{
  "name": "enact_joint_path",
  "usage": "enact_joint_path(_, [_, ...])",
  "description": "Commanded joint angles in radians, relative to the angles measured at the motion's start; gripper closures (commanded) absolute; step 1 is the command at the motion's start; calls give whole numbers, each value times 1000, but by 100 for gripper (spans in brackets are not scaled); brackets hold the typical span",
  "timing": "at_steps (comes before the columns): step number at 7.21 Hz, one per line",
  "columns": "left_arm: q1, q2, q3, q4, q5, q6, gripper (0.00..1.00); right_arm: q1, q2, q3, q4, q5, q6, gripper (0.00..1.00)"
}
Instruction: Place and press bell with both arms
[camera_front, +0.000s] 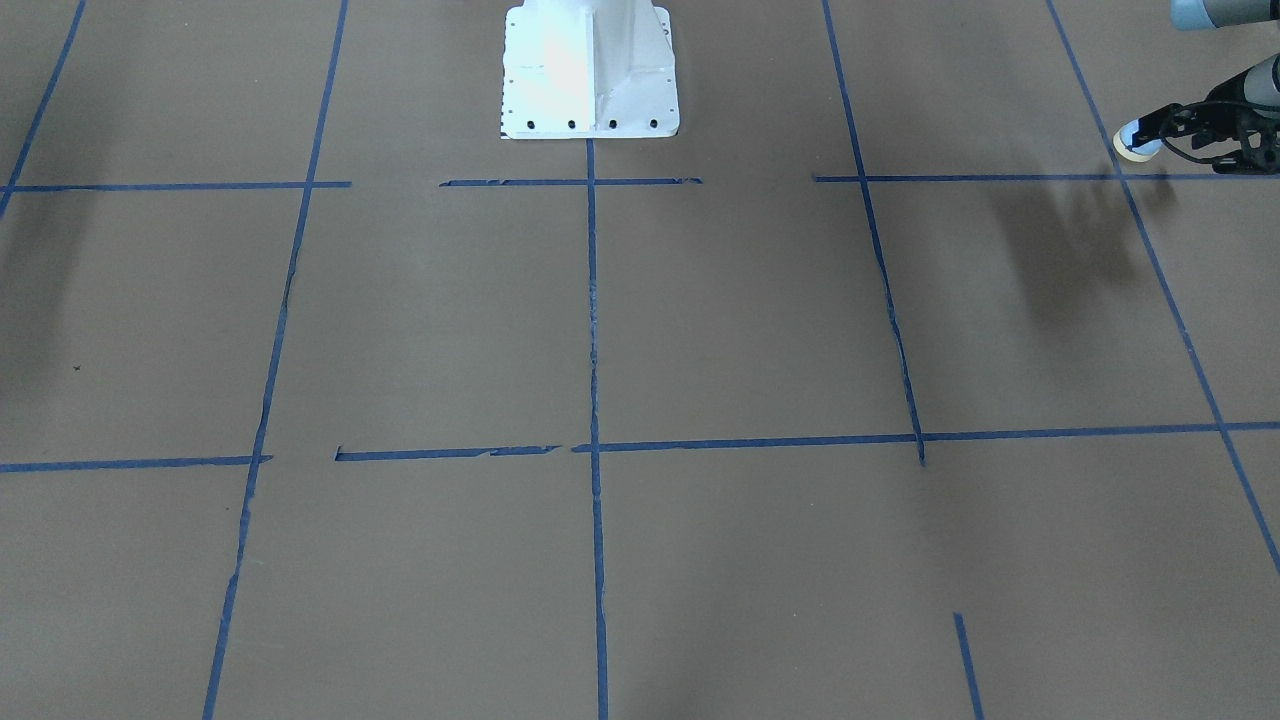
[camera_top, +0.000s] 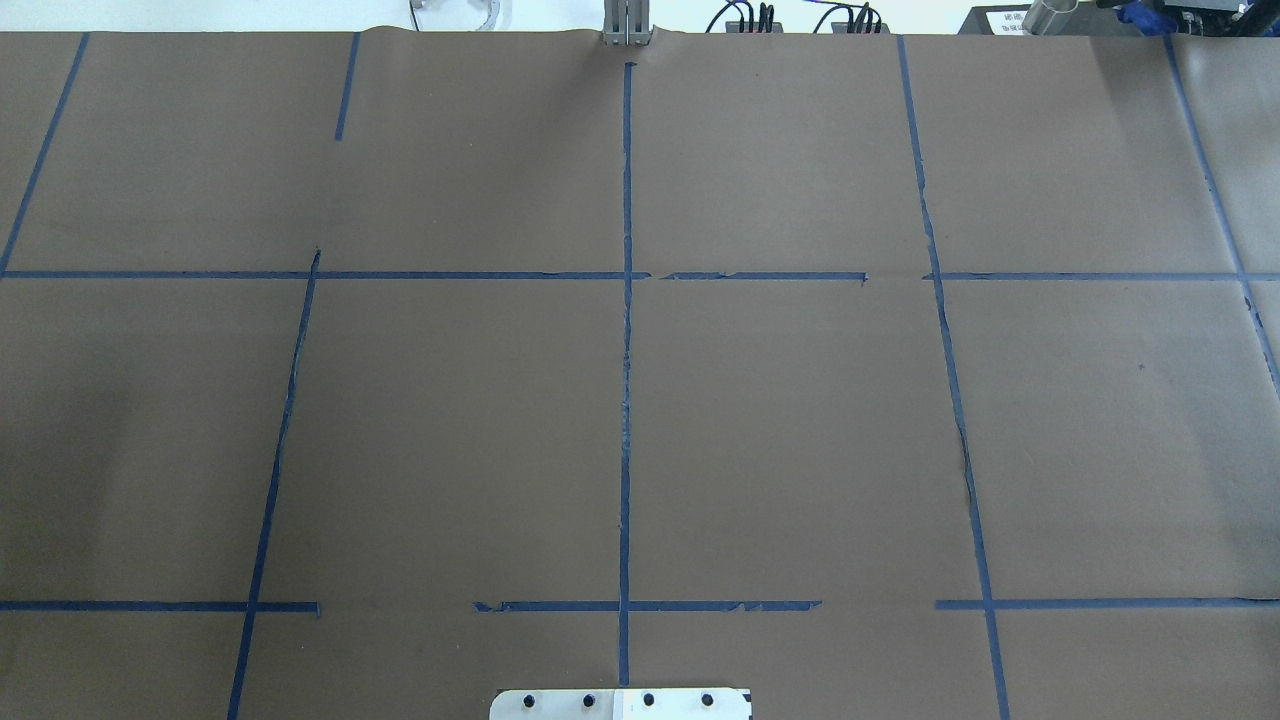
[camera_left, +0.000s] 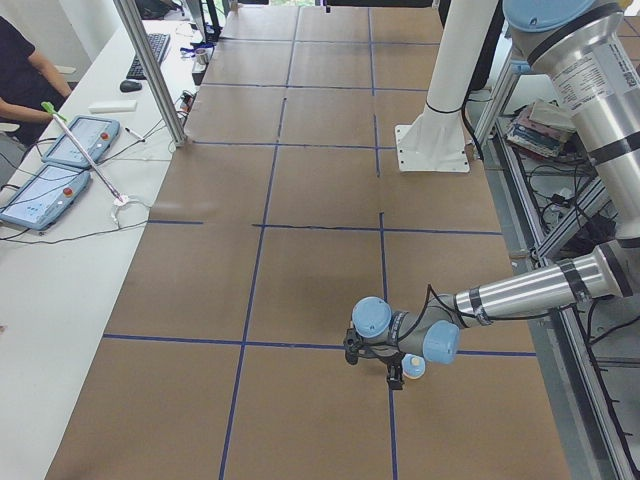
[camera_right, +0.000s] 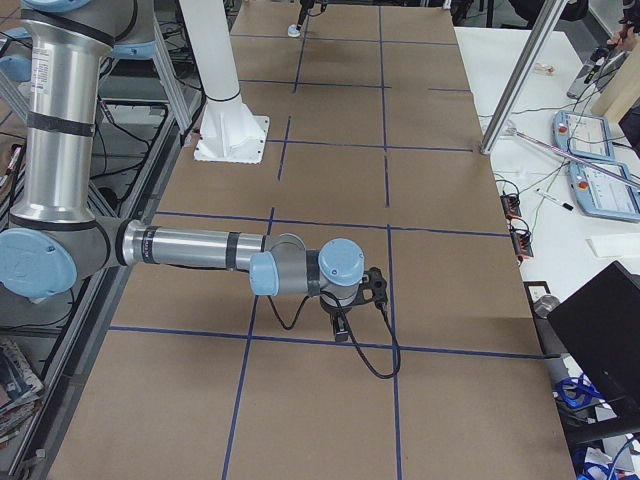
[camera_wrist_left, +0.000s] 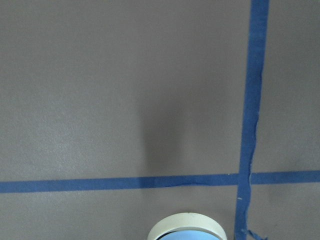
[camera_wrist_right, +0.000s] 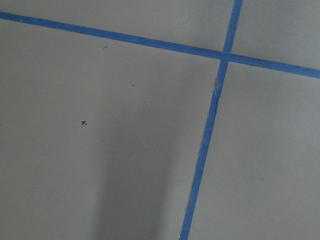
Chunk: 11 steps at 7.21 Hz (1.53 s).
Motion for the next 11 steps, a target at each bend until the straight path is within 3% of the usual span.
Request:
enact_joint_path(1, [59,4,17,-9,-1,-2,0,-1,0,2,0,0,-1,0])
enact_joint_path(4, [93,2,51,-60,1,0,0,-1,-3,2,0,0,-2,0])
enact_joint_path(5, [104,0,51,-61,1,3,0,1,-20,-1,54,0,-1,0])
enact_joint_path(7, [119,0,49,-89,-1,3,10,-1,-46,-2,126,0,13,0])
enact_joint_path(9, [122,0,51,-96,-1,3,35,1,-46,-2,128,0,13,0])
enact_joint_path(11, [123,0,49,-139,-1,-6,88,-1,-46,-2,128,0,13,0])
